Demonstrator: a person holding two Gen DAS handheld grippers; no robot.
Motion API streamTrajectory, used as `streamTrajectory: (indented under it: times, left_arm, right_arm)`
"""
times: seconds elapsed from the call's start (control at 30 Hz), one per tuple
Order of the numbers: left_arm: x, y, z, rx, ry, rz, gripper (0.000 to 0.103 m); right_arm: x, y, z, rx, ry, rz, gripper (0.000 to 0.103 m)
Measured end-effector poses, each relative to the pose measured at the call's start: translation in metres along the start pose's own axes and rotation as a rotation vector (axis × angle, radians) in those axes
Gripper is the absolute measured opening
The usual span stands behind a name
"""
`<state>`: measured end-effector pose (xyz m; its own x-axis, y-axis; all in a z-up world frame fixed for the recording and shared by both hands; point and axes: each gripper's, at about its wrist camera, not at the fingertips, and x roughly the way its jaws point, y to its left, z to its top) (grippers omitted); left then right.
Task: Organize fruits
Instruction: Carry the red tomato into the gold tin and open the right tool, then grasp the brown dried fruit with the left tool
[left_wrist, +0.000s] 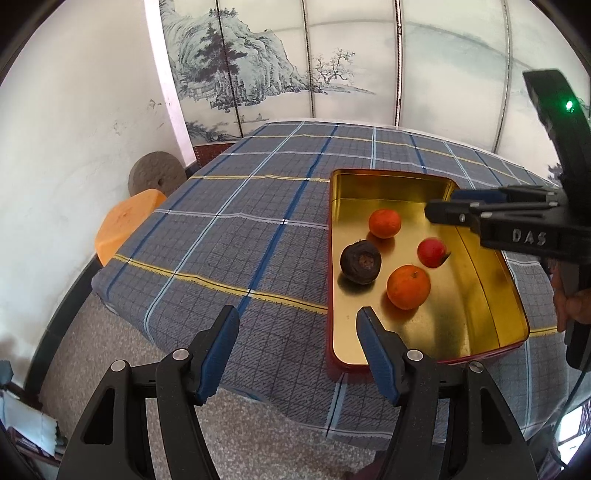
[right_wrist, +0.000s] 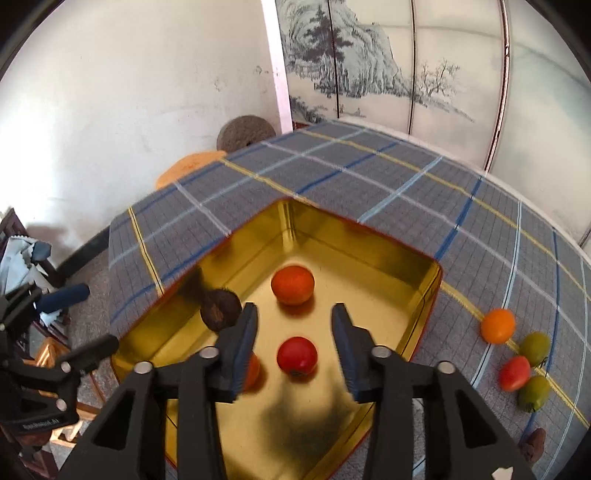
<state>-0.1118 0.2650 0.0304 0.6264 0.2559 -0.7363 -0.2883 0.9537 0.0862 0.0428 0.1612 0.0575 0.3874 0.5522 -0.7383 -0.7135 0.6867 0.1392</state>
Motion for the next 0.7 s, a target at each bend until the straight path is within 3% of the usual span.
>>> streamTrajectory:
  times: [0.2,0.37,0.47,0.7]
  left_arm:
    - [-0.002,-0.003,0.0,0.014,-0.002,0.005,0.067]
    - [-0.003,-0.006,0.001,0.024,-0.002,0.006,0.067]
    - [-0.005,-0.011,0.001,0.04,-0.003,0.005,0.067]
    - [-0.014,-0.034,0.005,0.092,-0.01,-0.015,0.067]
  right_arm:
    - [-0.021,-0.001,0.0,0.023,-0.07,0.014,0.051]
    - [-0.051,-0.012,-0.021,0.051,-0.128,0.003,0.06]
    - [-0.072,-0.029,-0.046,0.075,-0.149,-0.046,0.064]
    - [-0.123,-0.118,-0.12,0.251,-0.127,-0.229,0.07]
